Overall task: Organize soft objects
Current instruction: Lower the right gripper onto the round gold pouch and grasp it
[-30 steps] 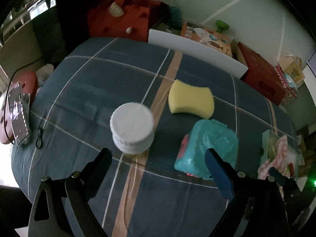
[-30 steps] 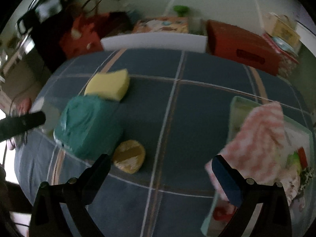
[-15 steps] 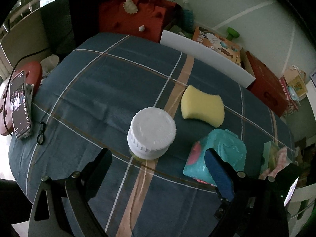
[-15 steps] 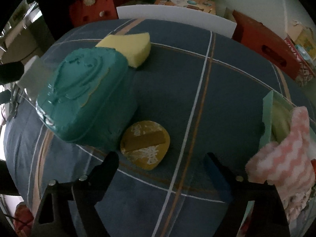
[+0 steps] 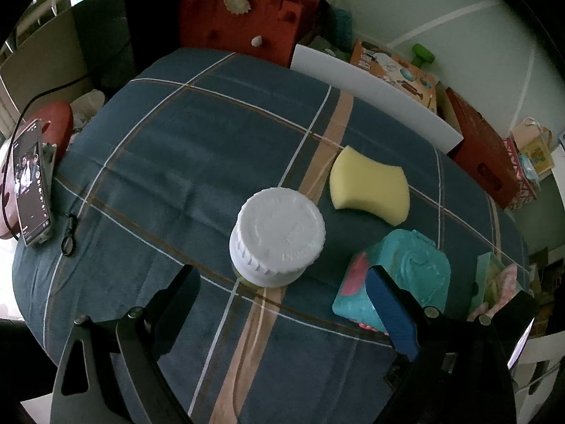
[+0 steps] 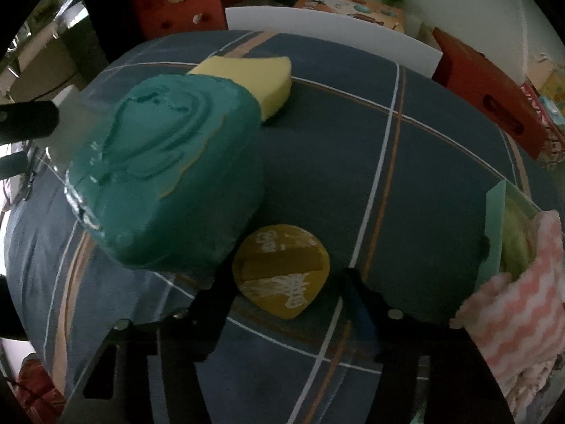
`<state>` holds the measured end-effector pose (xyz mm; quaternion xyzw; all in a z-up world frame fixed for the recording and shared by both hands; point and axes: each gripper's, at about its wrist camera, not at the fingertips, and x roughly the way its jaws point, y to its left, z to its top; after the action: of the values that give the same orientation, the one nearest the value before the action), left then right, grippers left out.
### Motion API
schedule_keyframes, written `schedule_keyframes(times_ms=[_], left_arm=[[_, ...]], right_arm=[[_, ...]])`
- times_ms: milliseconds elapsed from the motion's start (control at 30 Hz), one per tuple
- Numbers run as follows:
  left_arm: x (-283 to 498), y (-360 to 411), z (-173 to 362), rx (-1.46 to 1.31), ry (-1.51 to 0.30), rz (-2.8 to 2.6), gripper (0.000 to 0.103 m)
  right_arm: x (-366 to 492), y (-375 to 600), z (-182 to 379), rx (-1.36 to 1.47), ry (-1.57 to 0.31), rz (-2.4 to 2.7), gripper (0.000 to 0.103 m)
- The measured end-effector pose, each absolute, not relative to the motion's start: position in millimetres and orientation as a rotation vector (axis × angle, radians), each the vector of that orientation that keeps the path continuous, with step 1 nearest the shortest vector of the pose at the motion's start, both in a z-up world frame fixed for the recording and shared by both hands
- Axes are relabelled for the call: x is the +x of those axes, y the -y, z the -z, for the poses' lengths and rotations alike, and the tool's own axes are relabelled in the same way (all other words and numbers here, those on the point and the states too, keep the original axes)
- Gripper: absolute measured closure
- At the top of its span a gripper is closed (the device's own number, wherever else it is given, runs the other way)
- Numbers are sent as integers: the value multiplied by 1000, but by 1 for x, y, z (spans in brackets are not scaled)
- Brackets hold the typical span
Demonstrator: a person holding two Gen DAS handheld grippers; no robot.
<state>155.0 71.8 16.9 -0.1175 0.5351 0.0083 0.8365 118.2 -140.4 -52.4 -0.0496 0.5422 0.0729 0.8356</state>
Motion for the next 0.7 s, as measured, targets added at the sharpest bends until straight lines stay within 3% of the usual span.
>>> schedule_keyframes(times_ms=[133,700], left_arm=[[155,-71,-17,-248,-1135,-12,8],[156,-66,-28,-254,-1108,6,8]], right_arm=[[115,140,51,-108,-1148,-170,49],[128,163,35,-11,-1093,-118,50]])
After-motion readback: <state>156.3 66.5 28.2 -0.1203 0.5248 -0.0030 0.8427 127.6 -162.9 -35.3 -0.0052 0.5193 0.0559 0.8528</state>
